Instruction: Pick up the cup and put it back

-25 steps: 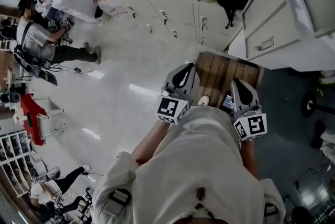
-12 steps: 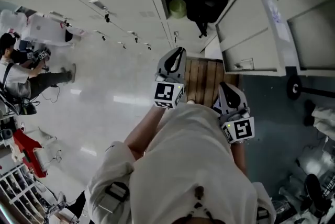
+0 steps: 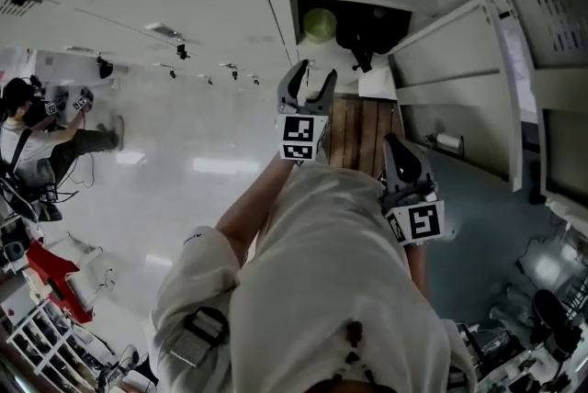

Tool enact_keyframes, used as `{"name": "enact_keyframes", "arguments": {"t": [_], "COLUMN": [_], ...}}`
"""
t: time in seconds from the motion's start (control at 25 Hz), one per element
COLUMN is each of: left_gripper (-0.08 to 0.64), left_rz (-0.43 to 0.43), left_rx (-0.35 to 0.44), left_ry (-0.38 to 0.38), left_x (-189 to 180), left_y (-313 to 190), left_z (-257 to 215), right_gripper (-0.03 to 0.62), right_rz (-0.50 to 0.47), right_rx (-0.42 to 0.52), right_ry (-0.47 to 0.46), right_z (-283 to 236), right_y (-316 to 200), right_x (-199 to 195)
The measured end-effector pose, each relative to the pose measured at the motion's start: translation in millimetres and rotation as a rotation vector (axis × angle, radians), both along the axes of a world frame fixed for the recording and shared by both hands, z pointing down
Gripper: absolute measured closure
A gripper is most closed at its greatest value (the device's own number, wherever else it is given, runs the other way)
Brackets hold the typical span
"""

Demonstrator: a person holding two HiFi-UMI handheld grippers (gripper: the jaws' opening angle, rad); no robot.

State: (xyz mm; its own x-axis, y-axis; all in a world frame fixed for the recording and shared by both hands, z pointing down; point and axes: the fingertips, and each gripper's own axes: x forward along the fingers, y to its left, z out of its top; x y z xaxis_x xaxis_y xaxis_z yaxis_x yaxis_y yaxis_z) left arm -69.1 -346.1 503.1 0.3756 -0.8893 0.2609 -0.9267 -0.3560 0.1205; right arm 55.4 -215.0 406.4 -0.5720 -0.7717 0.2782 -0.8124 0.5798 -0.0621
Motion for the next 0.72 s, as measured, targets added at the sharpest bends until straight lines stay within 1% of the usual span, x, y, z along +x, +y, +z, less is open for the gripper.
{"name": "enact_keyframes", "arguments": {"t": [0.12,0.2,0.32,0.48,0.56,0.72], "left_gripper": [0.273,0.256,0.231,0.209,0.201,0.198], "left_rz": [-0.01,-0.024,-0.047,-0.121,-0.163,-0.219], "left_rx": [-0.001,0.004,-0.013,-0.01,-0.009,-0.009], "left_ry": [-0.039,-0.055,-0.059,-0.085,-0.086,-0.113], "left_x": [-4,-5,-2,0,1,-3], "left_y": [-22,-33,-46,-63,-69,-79], "left_z": [11,16,28,42,48,59], "right_gripper": [0.565,0.565,0.565,0.565,0.565,0.565], "right_rz": [0.024,0.032,0.038,0.057,0.063,0.054], "right_rx": [-0.003,-0.002,0.001,-0.015,-0.024,-0.038], "right_ry": [-0.001,-0.003,0.001,-0.001,-0.004,-0.001], "right_z": [2,1,0,2,3,7], "right_y": [-9,-14,-24,-31,-34,-38], "right_x": [-10,-14,-18,-18,-18,-24]}}
